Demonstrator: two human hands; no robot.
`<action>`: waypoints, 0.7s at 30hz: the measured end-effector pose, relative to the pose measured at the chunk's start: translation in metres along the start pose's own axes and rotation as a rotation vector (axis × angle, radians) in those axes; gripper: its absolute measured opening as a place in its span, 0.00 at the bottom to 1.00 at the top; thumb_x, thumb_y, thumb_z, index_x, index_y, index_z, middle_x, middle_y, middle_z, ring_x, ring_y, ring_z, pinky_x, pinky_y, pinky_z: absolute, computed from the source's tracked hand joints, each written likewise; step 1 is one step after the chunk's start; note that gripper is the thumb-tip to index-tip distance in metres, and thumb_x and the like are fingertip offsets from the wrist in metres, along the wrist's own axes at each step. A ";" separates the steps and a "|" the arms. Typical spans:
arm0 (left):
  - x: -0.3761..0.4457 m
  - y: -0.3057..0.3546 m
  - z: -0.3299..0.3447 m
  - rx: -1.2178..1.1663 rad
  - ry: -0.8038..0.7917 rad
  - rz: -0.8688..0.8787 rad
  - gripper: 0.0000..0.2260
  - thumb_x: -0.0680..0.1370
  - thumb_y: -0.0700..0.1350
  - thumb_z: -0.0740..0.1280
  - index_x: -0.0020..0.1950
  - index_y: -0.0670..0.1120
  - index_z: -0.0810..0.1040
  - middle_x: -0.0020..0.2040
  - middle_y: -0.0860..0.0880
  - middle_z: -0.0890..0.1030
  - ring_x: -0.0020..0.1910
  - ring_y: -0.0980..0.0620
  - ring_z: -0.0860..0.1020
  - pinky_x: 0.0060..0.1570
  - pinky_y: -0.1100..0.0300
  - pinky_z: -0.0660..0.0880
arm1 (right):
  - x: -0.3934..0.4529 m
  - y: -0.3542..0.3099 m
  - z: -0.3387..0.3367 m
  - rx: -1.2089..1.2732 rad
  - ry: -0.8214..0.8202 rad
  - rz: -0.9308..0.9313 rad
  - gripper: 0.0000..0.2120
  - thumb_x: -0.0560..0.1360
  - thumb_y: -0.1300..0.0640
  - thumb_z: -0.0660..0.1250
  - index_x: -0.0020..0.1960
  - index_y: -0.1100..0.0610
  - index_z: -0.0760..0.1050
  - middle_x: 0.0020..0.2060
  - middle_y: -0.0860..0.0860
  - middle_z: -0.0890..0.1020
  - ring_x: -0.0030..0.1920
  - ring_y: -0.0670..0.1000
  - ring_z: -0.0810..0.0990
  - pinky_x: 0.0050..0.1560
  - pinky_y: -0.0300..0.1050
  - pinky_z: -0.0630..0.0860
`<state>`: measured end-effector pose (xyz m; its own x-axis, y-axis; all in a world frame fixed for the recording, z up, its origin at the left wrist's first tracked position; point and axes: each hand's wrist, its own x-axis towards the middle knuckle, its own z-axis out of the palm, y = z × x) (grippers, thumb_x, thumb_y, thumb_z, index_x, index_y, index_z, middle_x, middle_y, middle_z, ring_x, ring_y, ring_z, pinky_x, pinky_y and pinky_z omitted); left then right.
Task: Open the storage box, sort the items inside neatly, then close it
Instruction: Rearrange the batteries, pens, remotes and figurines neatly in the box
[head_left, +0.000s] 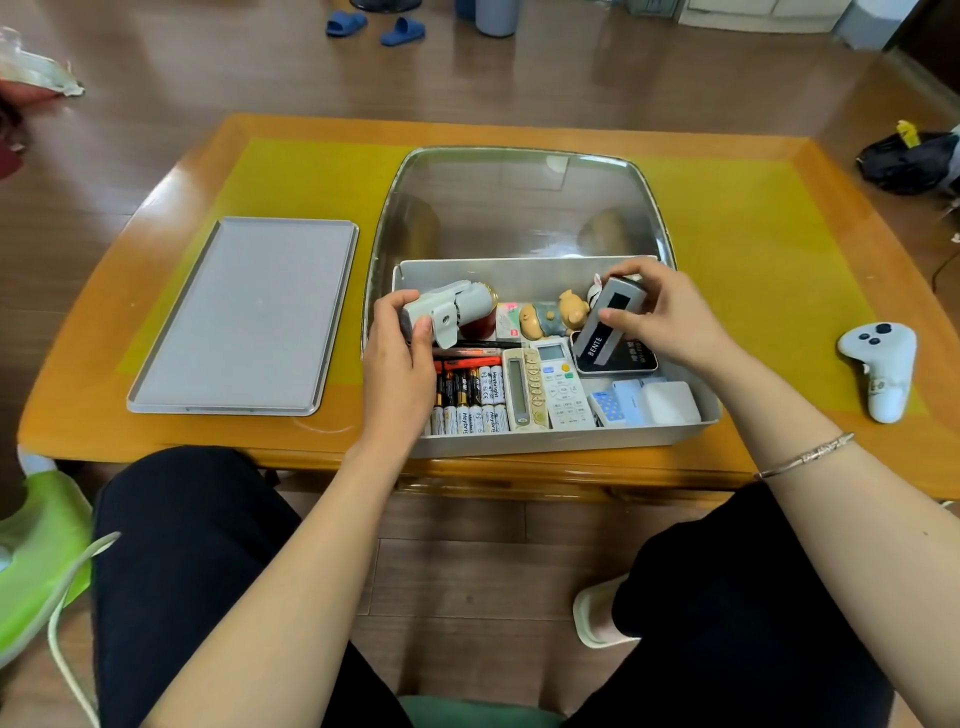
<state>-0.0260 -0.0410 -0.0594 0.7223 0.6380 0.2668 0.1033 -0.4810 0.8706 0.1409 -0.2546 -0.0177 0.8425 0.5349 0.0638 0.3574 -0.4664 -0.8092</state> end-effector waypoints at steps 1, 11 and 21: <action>0.000 0.000 0.000 -0.001 -0.004 0.001 0.12 0.82 0.44 0.59 0.66 0.47 0.66 0.58 0.52 0.72 0.58 0.50 0.75 0.52 0.48 0.79 | 0.001 0.002 -0.003 -0.028 -0.010 0.013 0.16 0.69 0.66 0.74 0.51 0.54 0.73 0.47 0.56 0.80 0.43 0.51 0.78 0.46 0.45 0.76; 0.000 0.001 -0.001 -0.004 -0.030 -0.004 0.13 0.82 0.43 0.59 0.67 0.46 0.66 0.62 0.48 0.73 0.60 0.50 0.74 0.53 0.49 0.79 | 0.002 0.015 -0.022 -0.419 -0.173 -0.031 0.15 0.68 0.65 0.75 0.54 0.58 0.81 0.51 0.54 0.83 0.52 0.53 0.80 0.53 0.43 0.73; 0.000 0.001 -0.001 0.005 -0.026 0.000 0.13 0.82 0.43 0.58 0.67 0.46 0.66 0.61 0.48 0.74 0.59 0.51 0.74 0.52 0.49 0.78 | 0.008 0.010 -0.031 -0.845 -0.356 -0.115 0.14 0.72 0.62 0.70 0.58 0.58 0.79 0.54 0.56 0.82 0.55 0.58 0.78 0.55 0.49 0.73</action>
<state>-0.0267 -0.0409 -0.0587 0.7397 0.6223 0.2561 0.1068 -0.4843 0.8683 0.1637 -0.2767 -0.0071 0.6603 0.7293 -0.1794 0.7242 -0.6815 -0.1048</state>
